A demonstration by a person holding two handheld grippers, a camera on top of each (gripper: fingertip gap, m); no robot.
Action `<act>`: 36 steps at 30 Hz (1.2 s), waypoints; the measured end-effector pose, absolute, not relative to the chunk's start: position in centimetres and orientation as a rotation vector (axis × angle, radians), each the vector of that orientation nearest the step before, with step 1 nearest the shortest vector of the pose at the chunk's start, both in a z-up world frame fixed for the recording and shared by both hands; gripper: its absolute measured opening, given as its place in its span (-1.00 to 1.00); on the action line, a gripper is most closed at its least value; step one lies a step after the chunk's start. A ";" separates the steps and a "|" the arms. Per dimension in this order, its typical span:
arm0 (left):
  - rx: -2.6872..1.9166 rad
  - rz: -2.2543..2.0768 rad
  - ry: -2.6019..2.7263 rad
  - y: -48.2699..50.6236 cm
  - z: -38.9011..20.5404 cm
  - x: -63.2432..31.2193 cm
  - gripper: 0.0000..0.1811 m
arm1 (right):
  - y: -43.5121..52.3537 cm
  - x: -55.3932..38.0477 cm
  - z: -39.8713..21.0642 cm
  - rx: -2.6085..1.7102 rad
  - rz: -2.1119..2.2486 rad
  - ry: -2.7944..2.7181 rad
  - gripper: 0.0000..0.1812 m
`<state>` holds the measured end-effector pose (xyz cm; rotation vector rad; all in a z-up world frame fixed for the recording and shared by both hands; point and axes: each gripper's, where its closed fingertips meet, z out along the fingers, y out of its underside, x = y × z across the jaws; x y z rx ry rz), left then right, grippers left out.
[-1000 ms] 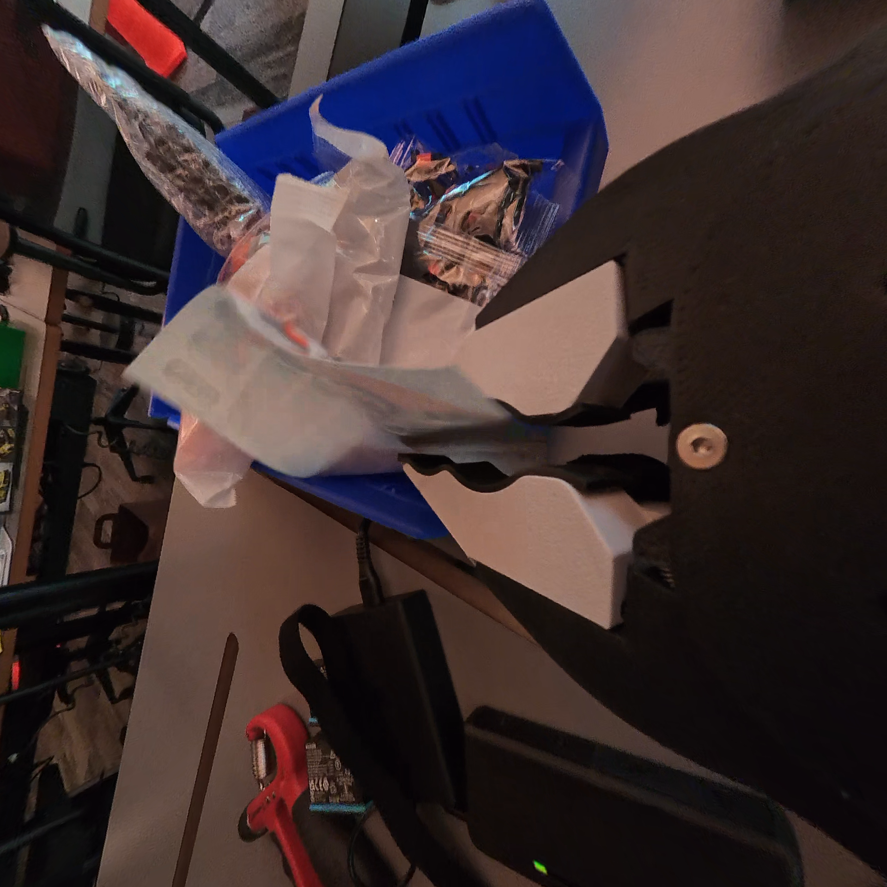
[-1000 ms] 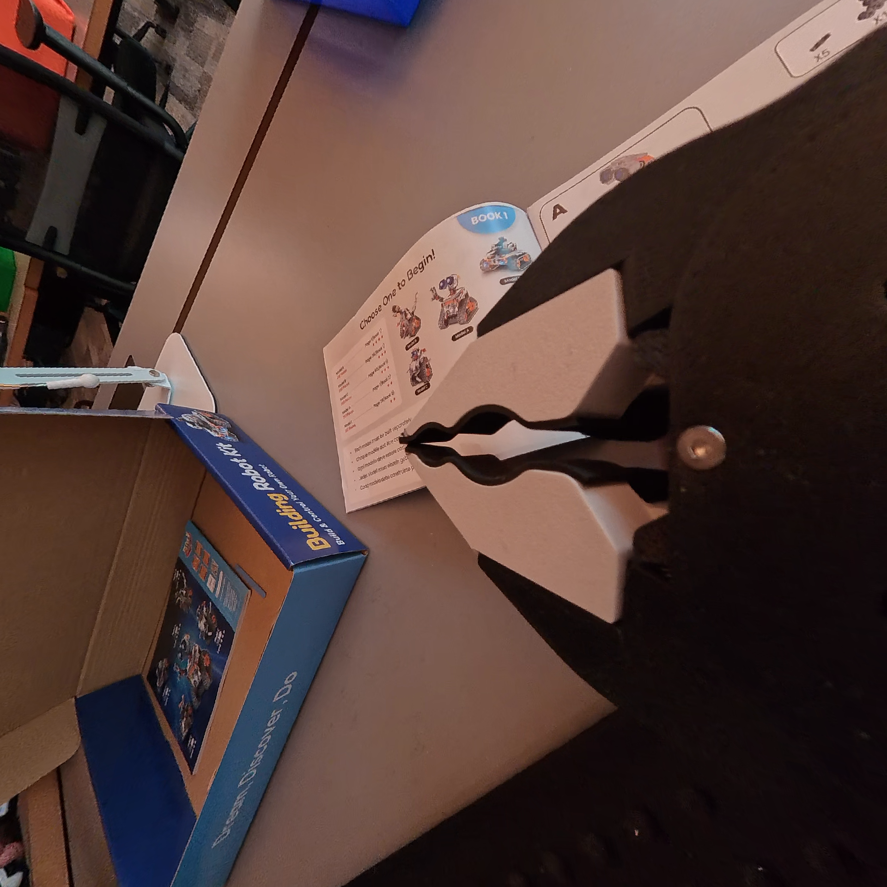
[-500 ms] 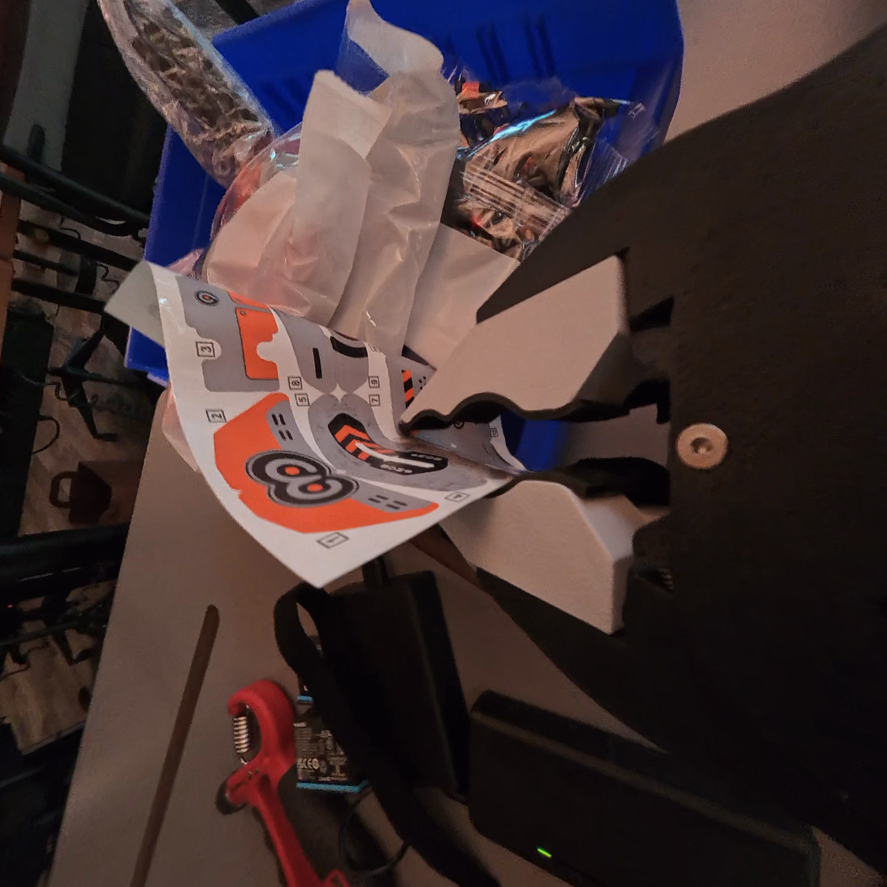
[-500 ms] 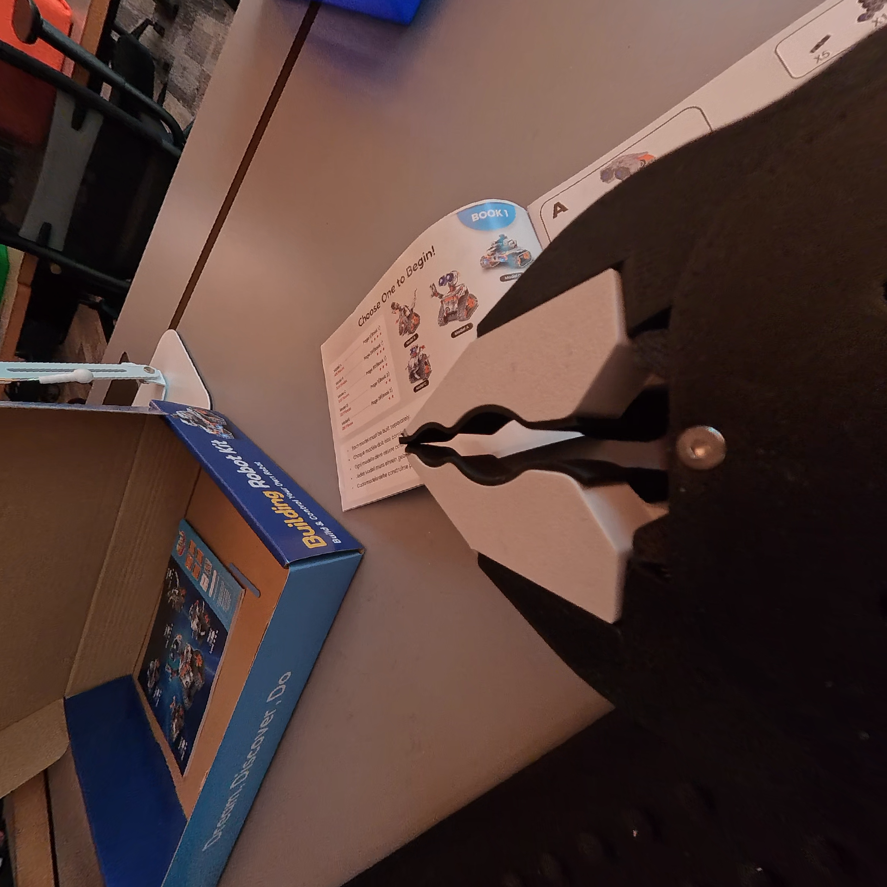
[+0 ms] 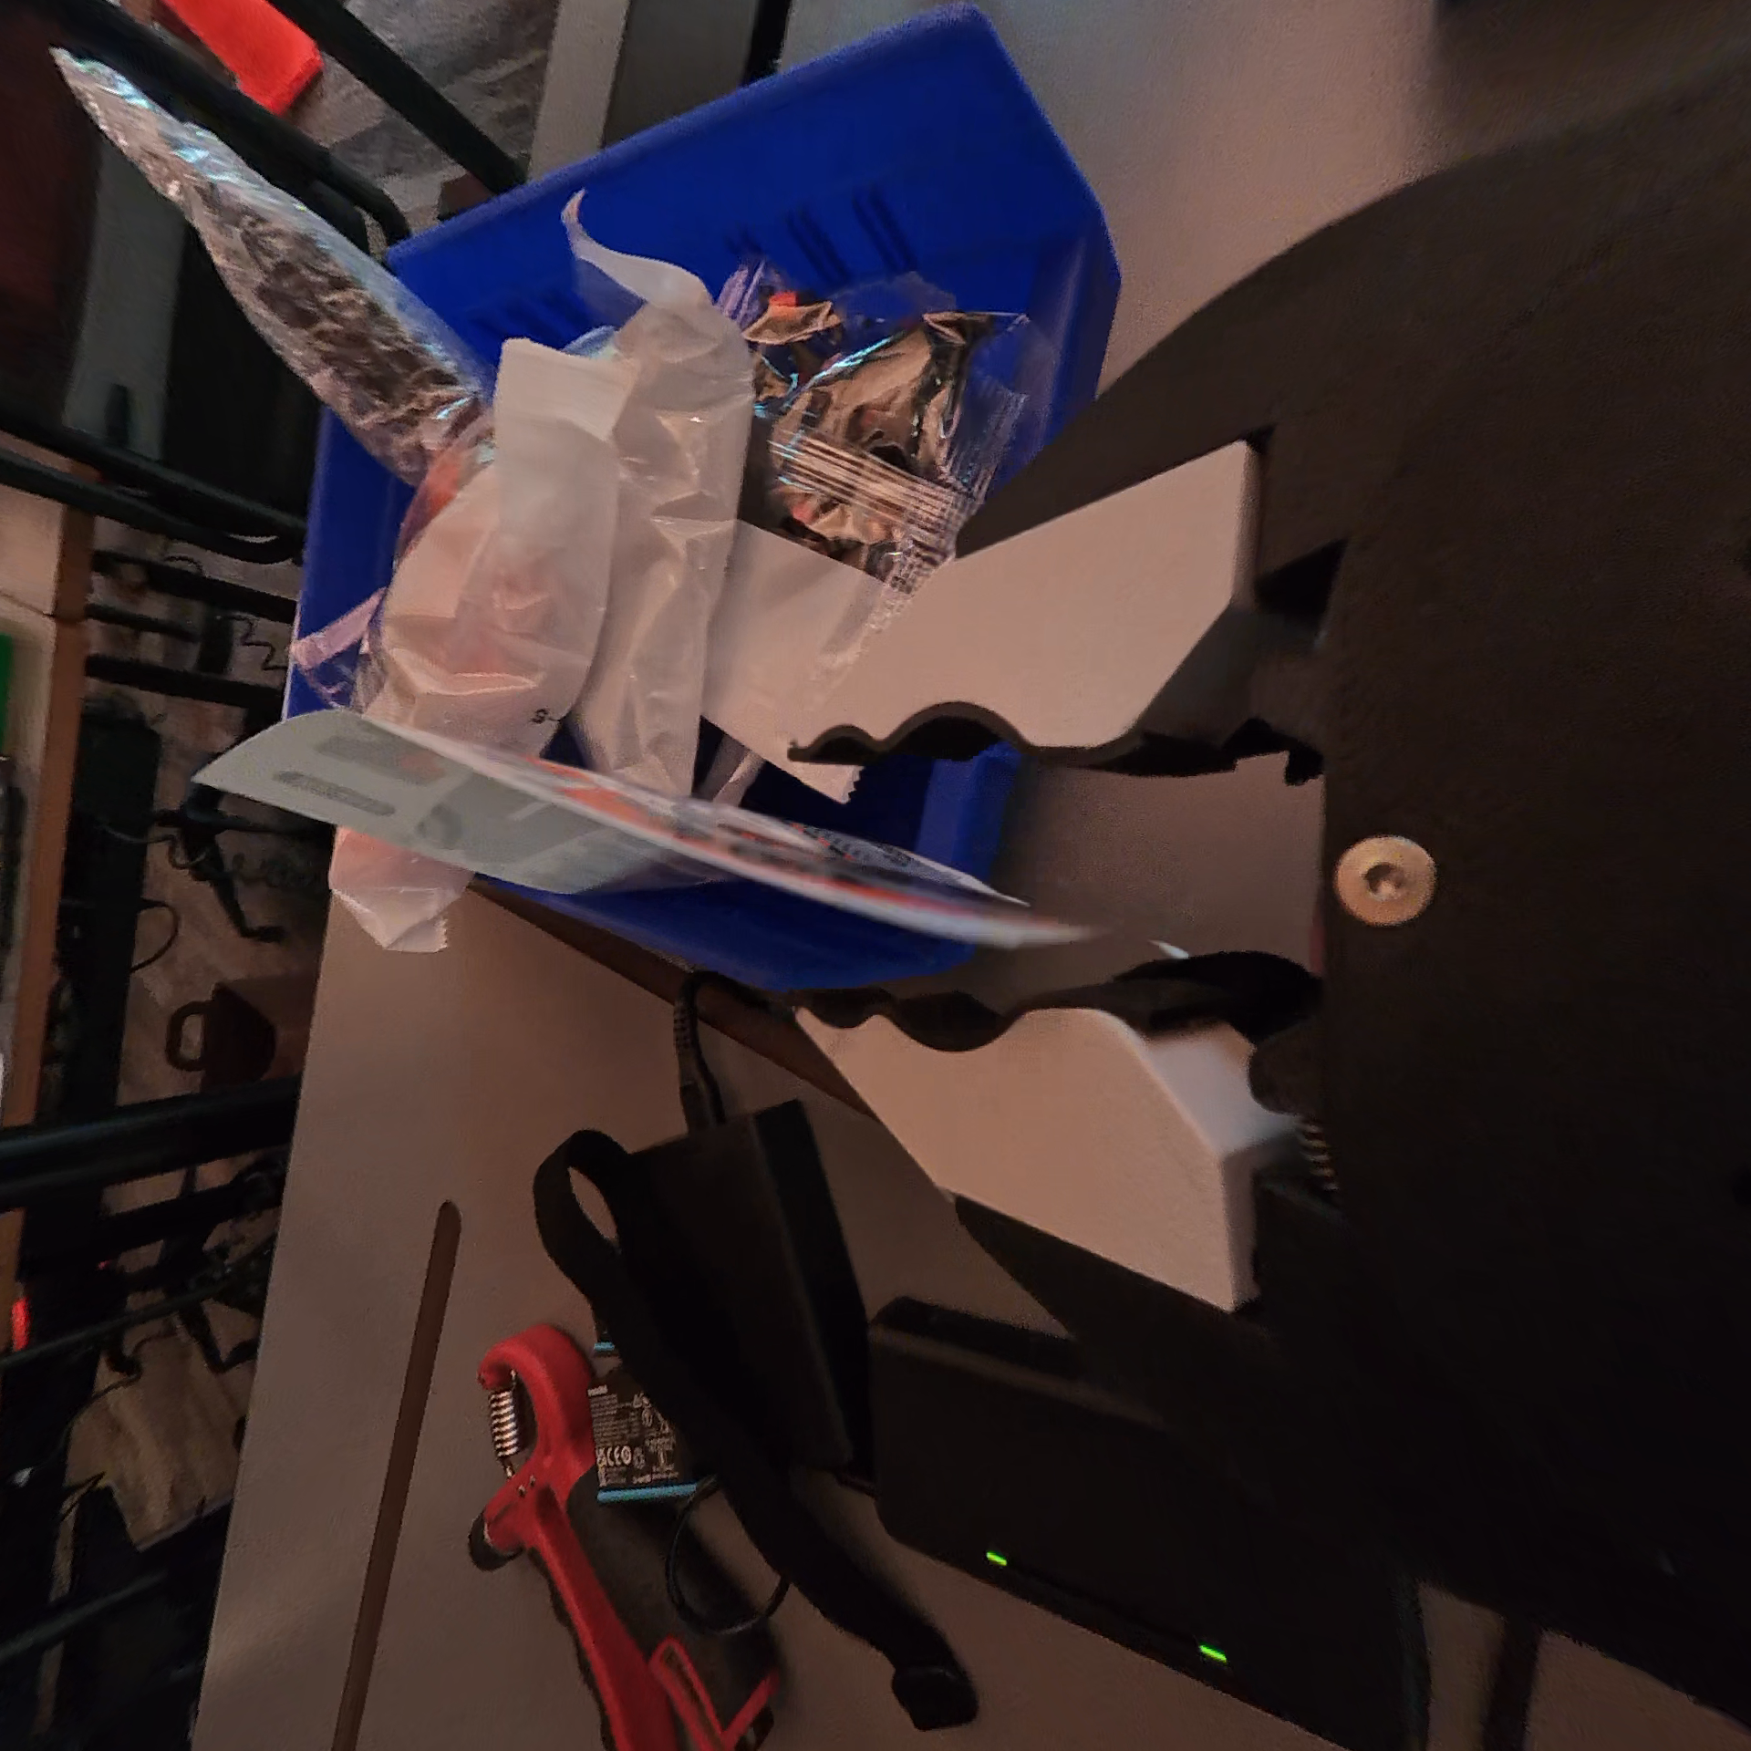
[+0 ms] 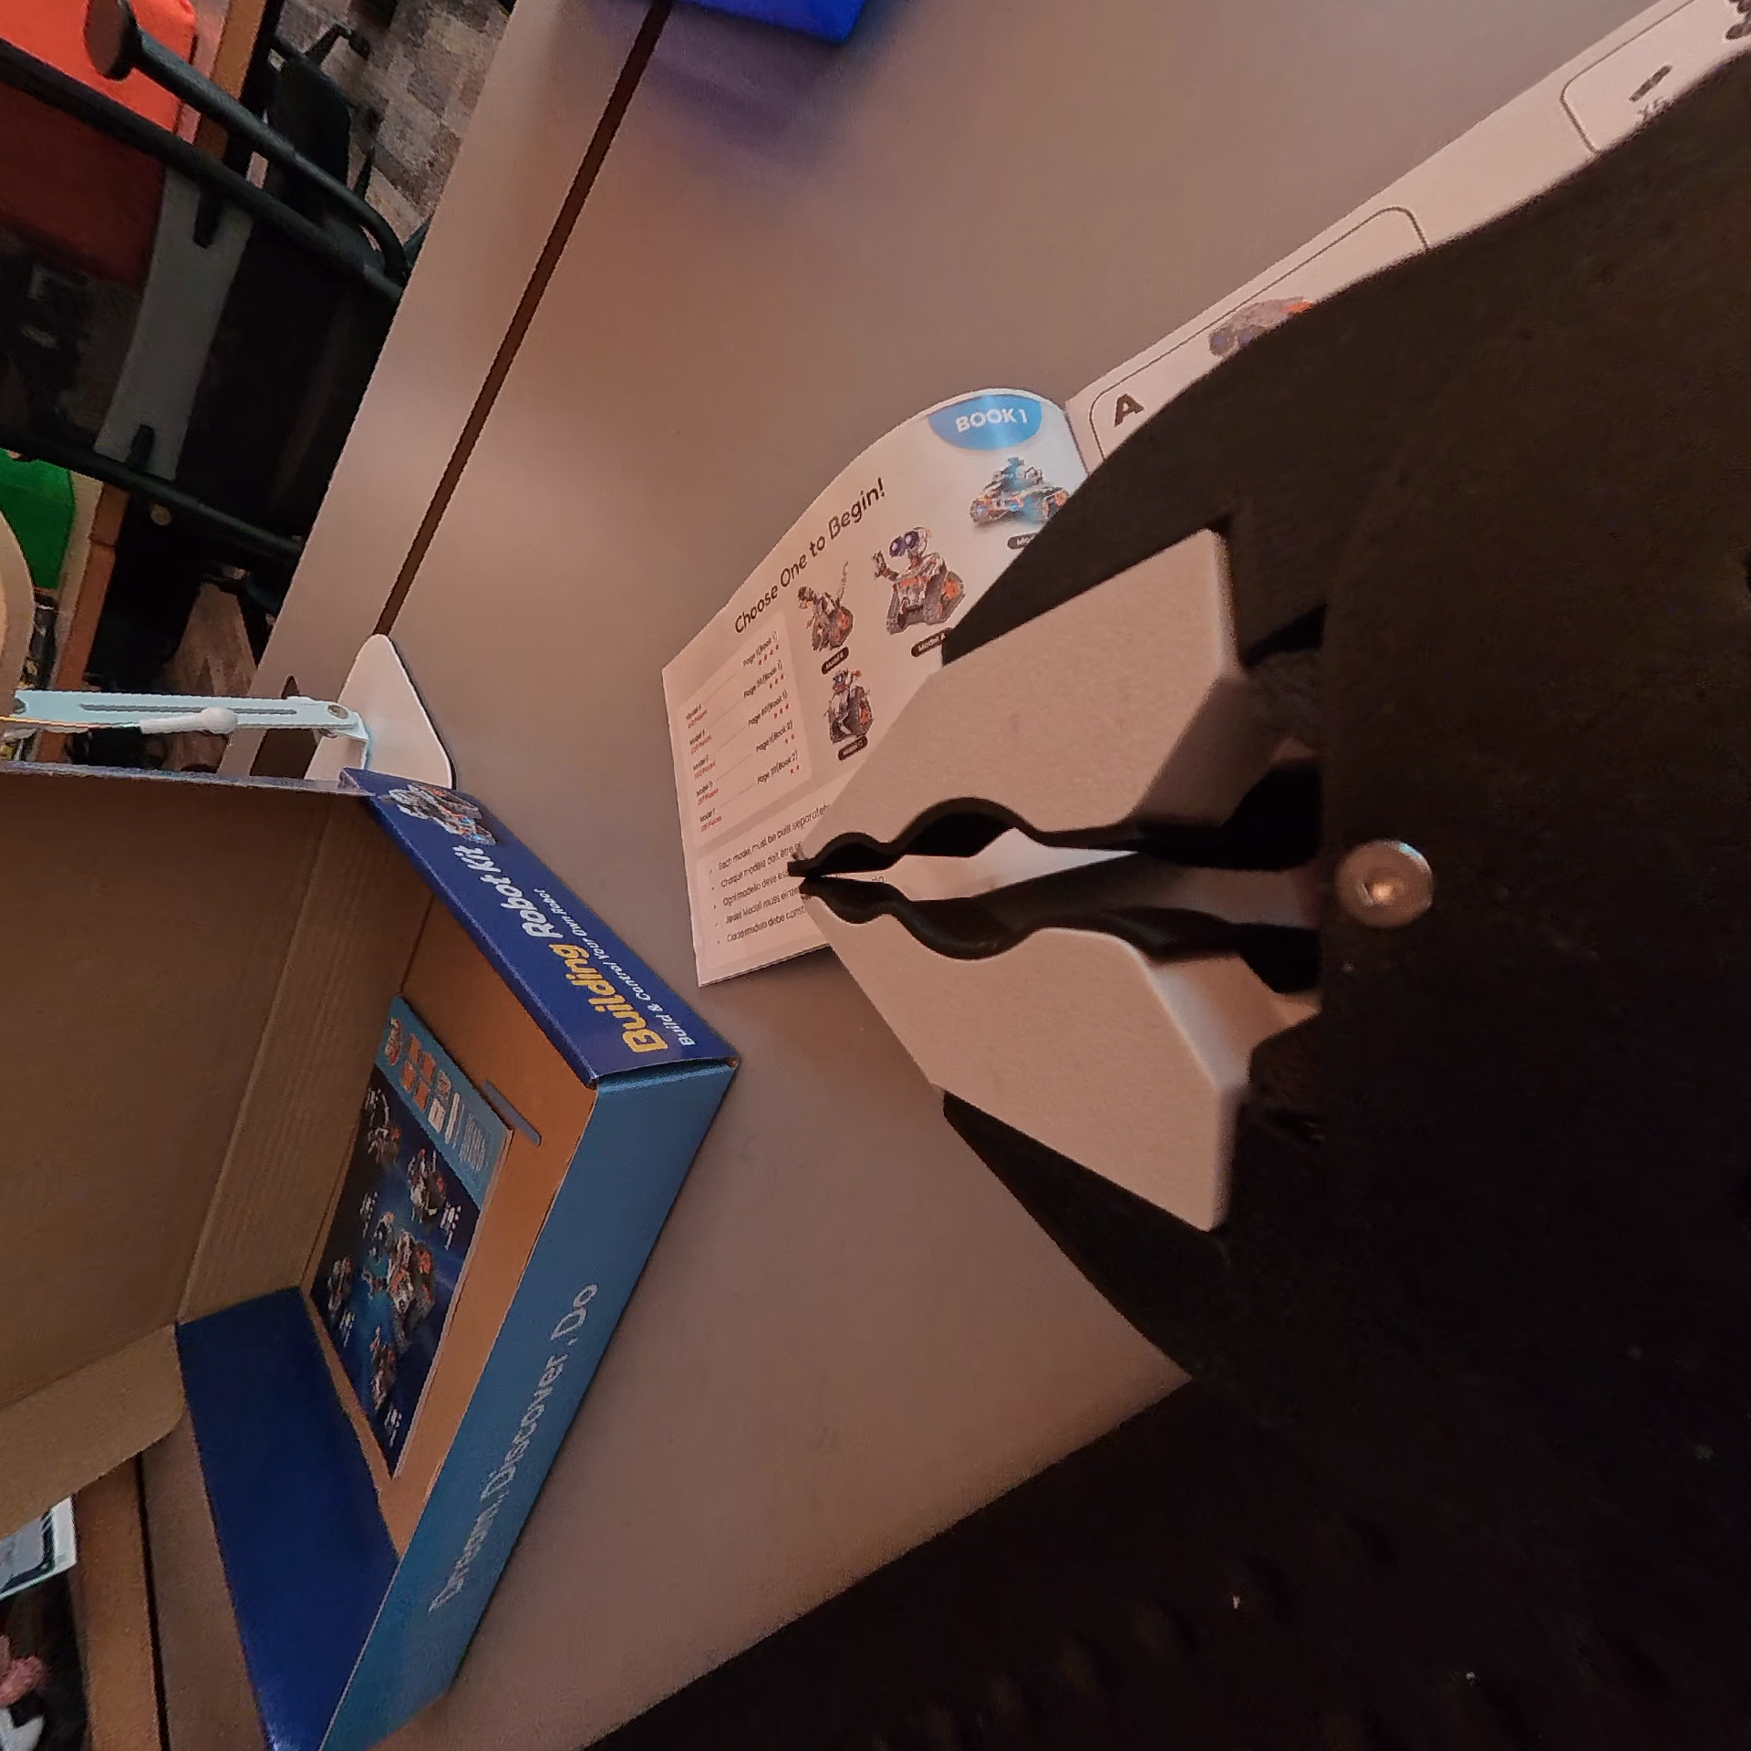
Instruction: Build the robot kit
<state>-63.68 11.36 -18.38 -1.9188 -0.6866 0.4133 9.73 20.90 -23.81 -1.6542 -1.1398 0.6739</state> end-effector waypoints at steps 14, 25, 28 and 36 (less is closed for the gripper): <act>-1.878 0.649 -0.460 12.2 -9.7 -62.4 -1.00 | 21.4 10.0 -24.5 -1.687 0.654 -1.128 -1.00; -2.273 1.048 0.100 25.6 -12.2 -65.4 -1.00 | 22.5 10.3 -25.8 -1.756 0.575 -1.109 -1.00; -2.426 0.933 0.179 27.0 -15.8 -65.1 -1.00 | 22.6 10.4 -26.0 -1.767 0.573 -1.106 -1.00; -2.386 0.693 0.147 26.2 -14.2 -62.5 -0.32 | 22.5 10.4 -25.5 -1.738 0.602 -1.110 -1.00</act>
